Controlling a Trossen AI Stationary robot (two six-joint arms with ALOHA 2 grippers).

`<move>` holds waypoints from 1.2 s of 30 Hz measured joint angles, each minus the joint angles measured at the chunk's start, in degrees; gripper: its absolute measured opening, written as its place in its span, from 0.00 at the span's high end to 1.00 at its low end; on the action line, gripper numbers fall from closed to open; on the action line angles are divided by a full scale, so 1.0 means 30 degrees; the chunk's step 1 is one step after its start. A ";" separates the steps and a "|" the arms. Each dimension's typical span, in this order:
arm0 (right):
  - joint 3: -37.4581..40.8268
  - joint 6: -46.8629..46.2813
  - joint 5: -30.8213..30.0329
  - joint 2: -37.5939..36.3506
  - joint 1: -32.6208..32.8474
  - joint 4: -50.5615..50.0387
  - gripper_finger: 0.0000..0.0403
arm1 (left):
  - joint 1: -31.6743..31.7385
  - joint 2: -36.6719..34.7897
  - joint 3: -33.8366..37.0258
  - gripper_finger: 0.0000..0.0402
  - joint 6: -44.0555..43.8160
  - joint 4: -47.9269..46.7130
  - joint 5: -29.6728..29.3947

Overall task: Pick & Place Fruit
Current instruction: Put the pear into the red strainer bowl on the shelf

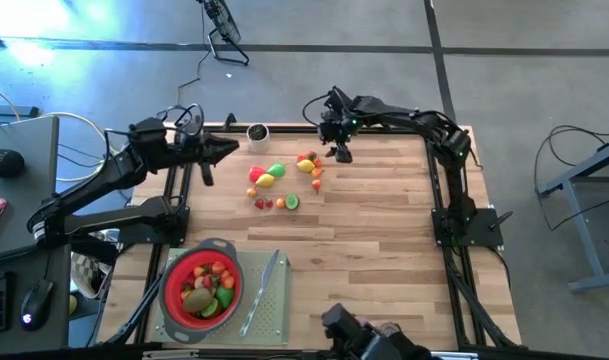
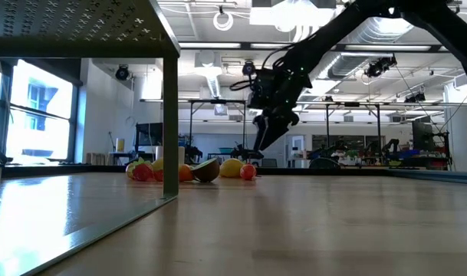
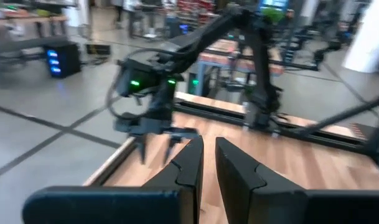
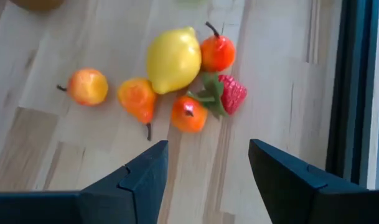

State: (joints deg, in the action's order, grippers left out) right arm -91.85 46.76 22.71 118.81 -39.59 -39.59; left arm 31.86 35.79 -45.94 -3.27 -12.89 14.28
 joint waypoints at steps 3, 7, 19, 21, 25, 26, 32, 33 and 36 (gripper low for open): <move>0.0000 0.0062 0.0842 0.0395 0.0051 -0.0022 0.47 | 0.0007 -0.0007 0.0001 0.90 -0.0010 0.0226 -0.0995; 0.0000 -0.0208 0.0467 0.0902 0.0425 -0.0174 0.47 | 0.0007 -0.0007 0.0002 0.90 -0.0008 0.0675 -0.1149; 0.0005 -0.1306 -0.0614 0.1205 0.1723 0.0783 0.47 | 0.0007 -0.0014 -0.0004 0.90 -0.0007 0.0810 -0.1143; -0.0011 -0.1679 -0.0894 0.1363 0.1825 0.1196 0.47 | 0.0007 -0.0014 -0.0004 0.90 -0.0010 0.0803 -0.1138; 0.0007 -0.2004 -0.1524 0.1697 0.1792 0.1452 0.47 | 0.0007 -0.0014 -0.0004 0.90 -0.0010 0.0793 -0.1139; 0.0000 -0.2013 -0.1425 0.1747 0.1784 0.1498 0.47 | 0.0007 -0.0014 -0.0004 0.90 -0.0014 0.0794 -0.1136; -0.0005 -0.2099 -0.1113 0.2026 0.1729 0.1638 0.47 | 0.0007 -0.0007 -0.0004 0.90 -0.0014 0.0767 -0.1136; 0.0013 -0.2090 -0.1212 0.2050 0.1692 0.1592 0.47 | 0.0007 -0.0007 -0.0004 0.90 -0.0014 0.0756 -0.1136; -0.0007 -0.2078 -0.1119 0.2256 0.1668 0.1855 0.47 | 0.0007 -0.0007 -0.0004 0.90 -0.0014 0.0759 -0.1136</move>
State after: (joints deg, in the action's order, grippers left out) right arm -91.87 40.53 19.35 125.58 -34.59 -34.03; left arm 31.88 35.77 -45.95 -3.31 -10.62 10.87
